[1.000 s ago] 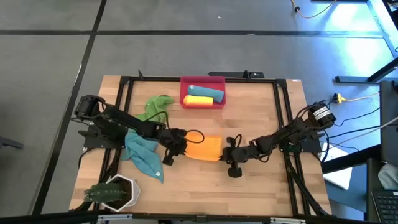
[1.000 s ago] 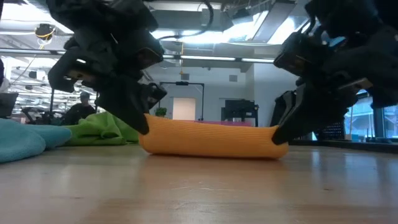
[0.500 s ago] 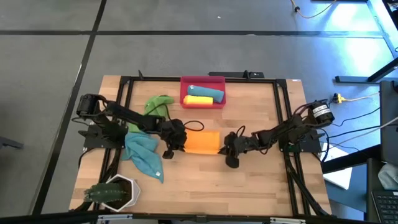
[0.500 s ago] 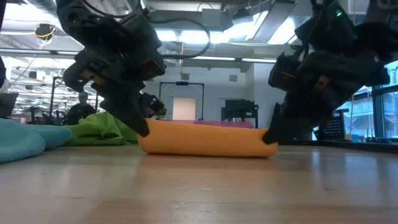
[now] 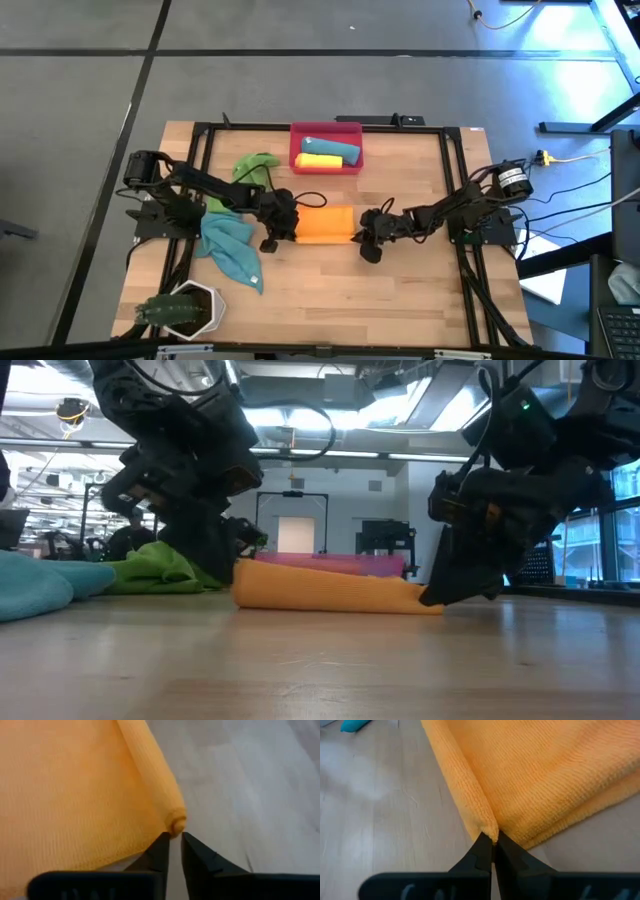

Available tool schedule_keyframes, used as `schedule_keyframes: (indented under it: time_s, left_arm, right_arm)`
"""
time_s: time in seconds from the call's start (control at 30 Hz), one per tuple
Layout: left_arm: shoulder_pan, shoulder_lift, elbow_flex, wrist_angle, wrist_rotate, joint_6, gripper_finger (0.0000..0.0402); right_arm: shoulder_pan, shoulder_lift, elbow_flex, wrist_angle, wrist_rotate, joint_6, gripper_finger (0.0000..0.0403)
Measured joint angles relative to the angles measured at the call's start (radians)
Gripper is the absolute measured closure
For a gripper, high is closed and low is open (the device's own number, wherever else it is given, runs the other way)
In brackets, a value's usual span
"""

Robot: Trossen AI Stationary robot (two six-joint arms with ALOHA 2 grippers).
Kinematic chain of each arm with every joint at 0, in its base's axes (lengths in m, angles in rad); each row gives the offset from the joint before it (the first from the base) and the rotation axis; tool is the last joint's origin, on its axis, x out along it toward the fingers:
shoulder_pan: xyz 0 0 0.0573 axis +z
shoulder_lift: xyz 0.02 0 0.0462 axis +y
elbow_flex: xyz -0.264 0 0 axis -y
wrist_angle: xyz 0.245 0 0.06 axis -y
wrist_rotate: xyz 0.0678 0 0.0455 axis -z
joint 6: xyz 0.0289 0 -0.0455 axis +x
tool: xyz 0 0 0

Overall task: Roll microfiber towels into tight, uniform cylinder then place into a basket
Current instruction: Roll the orange microfiber cloth

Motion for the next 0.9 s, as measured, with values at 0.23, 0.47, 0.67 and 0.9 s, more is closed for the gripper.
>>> schedule_keyframes:
  time_s: [0.23, 0.47, 0.67, 0.9]
  left_arm:
    - [0.000, -0.008, 0.002, 0.011, -0.113, 0.003, 0.0295]
    - [0.000, -0.090, 0.004, -0.017, -0.232, 0.024, 0.0269]
    - [-0.027, -0.185, 0.004, -0.041, -0.373, 0.096, 0.0269]
    - [-0.109, -0.222, 0.004, 0.072, -0.442, 0.135, 0.0270]
  right_arm:
    - [-0.028, 0.000, 0.000, -0.001, -0.029, 0.095, 0.0396]
    - [-0.038, 0.001, 0.004, -0.008, -0.041, 0.138, 0.0396]
    - [-0.038, 0.002, 0.004, -0.008, -0.032, 0.181, 0.0396]
    - [-0.038, 0.002, 0.004, -0.005, -0.016, 0.188, 0.0396]
